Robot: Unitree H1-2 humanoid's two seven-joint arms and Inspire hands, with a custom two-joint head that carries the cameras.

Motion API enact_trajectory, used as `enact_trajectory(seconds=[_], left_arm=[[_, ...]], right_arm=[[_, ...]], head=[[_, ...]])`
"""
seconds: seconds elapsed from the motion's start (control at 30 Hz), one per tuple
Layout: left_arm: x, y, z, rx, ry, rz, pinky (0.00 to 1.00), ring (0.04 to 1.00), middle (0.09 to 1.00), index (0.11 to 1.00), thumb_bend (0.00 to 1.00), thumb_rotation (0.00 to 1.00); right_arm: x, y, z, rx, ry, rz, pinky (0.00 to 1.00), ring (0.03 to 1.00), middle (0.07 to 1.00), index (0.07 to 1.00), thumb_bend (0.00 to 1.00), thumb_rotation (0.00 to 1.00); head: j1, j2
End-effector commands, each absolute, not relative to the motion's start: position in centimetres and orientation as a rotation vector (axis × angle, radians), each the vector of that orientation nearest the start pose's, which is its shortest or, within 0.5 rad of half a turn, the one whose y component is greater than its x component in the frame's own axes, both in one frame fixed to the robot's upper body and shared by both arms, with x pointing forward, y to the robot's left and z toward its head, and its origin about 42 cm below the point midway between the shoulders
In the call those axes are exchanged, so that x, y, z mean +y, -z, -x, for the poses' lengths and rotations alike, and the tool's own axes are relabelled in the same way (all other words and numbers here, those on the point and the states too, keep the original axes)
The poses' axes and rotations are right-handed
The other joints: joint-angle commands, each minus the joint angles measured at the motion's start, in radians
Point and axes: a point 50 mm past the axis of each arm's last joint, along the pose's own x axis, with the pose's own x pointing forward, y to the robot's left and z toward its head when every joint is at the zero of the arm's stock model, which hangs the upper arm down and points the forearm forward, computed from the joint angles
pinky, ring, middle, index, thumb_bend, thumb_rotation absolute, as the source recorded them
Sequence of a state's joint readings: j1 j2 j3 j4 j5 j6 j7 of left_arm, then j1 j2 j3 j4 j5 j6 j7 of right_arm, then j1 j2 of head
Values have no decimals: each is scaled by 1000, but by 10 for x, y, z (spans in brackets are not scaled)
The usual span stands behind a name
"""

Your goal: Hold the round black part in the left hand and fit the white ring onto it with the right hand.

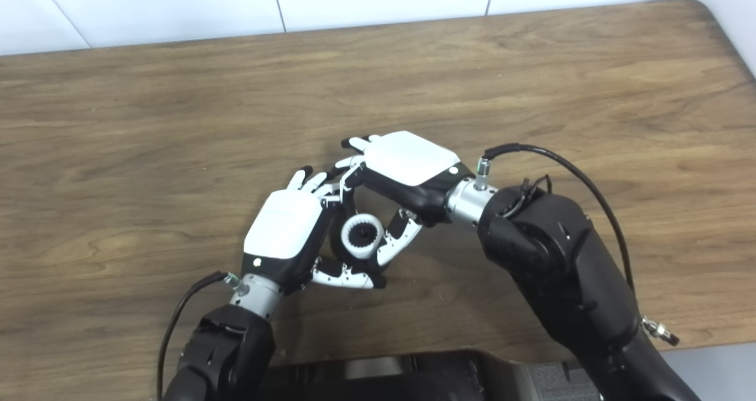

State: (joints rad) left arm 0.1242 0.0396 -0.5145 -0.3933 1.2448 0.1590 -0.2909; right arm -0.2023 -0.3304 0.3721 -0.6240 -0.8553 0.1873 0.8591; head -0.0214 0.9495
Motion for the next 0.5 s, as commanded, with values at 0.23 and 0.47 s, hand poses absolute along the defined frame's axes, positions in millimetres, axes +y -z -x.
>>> enact_trajectory(seconds=[0.23,0.47], left_arm=[[98,-155,-209,-212,432,-1198,1000,924,824,485,520,58],[99,-155,-208,-207,433,-1192,1000,926,821,485,521,59]], right_arm=[[-164,-260,-264,-344,-739,1291,995,1000,880,632,1000,237],[-164,-261,-264,-347,-735,1295,993,1000,882,639,1000,244]], head=[[-4,1],[-9,2]])
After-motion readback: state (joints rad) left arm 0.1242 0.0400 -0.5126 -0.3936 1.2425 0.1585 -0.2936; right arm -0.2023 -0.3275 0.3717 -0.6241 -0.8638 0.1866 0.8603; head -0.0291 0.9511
